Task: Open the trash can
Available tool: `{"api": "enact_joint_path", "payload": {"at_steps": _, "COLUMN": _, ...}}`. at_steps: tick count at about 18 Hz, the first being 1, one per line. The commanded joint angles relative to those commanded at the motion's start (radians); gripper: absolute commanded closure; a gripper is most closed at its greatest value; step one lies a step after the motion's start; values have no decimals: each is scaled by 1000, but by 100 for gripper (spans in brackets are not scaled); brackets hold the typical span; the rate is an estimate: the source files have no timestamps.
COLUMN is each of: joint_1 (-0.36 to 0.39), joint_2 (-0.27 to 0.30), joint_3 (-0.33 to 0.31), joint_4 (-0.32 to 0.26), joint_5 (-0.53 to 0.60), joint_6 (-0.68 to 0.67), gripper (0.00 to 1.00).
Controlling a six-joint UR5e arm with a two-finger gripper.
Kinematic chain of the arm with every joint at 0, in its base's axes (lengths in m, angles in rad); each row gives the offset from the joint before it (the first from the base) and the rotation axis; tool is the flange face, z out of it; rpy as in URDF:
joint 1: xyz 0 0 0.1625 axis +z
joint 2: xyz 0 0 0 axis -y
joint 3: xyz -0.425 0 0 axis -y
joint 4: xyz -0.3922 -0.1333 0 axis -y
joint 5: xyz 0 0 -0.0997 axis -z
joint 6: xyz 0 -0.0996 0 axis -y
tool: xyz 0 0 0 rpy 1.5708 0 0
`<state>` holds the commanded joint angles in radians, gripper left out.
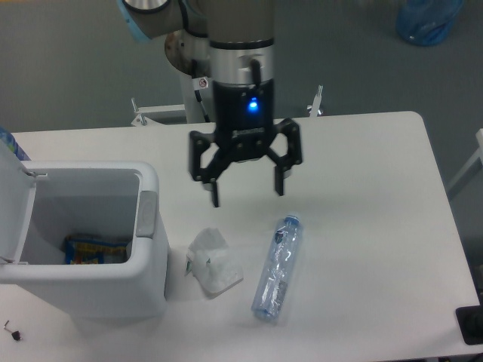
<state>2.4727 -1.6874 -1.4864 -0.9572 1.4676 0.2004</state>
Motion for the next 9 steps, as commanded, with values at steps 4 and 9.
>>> {"api": "enact_joint_path", "payload": {"at_steps": 4, "joint_1": 0, "joint_2": 2, "joint_3": -12, "joint_4": -116, "joint_5": 138, "joint_6": 297, "gripper": 0}}
{"api": "enact_joint_path", "payload": {"at_steps": 9, "joint_1": 28, "joint_2": 14, "joint_3": -18, "joint_4": -175, "joint_5": 148, "joint_6": 425, "gripper": 0}}
